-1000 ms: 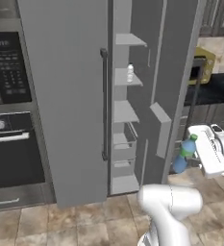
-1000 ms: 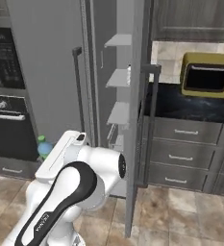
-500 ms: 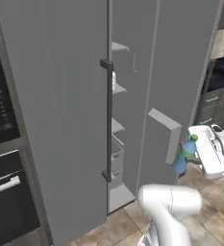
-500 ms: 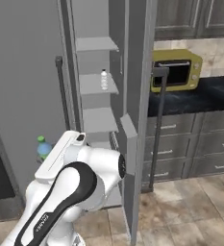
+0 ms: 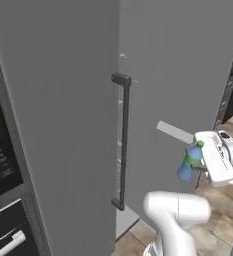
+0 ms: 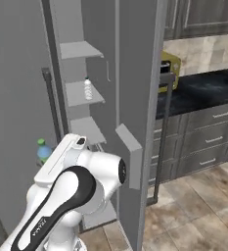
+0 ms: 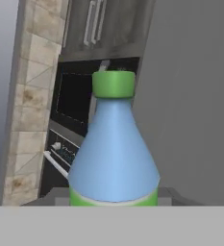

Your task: Take the bottled waters from the counter and place them in the freezer to freeze. Close the freezer door after placing the bottles.

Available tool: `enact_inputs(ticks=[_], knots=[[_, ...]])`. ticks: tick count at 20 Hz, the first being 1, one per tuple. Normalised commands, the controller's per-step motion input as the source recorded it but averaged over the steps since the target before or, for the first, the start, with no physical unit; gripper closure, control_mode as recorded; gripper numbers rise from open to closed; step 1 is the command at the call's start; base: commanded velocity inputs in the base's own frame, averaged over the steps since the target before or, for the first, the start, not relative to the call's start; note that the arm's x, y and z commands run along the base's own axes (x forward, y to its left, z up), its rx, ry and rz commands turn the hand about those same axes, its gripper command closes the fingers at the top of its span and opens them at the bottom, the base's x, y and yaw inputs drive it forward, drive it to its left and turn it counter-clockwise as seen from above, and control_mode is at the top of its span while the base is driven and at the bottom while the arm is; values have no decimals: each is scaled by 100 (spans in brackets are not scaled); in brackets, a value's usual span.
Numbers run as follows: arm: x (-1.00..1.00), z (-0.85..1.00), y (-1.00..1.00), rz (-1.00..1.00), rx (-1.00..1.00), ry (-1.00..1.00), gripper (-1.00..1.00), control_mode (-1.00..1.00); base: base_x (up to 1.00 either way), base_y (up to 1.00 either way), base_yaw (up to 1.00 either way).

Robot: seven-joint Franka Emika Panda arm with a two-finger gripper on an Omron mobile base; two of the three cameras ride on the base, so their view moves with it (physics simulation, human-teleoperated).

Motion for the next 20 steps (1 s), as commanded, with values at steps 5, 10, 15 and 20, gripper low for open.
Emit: enact_inputs(ticks=[5,10,15,20], knots=[[0,0,0,0,0,0,100,100,21,0,-37],[0,0,0,0,0,0,100,100,36,8,-52],[0,0,0,0,0,0,100,100,44,53,-37],[0,0,0,0,0,0,100,100,31,39,-15]])
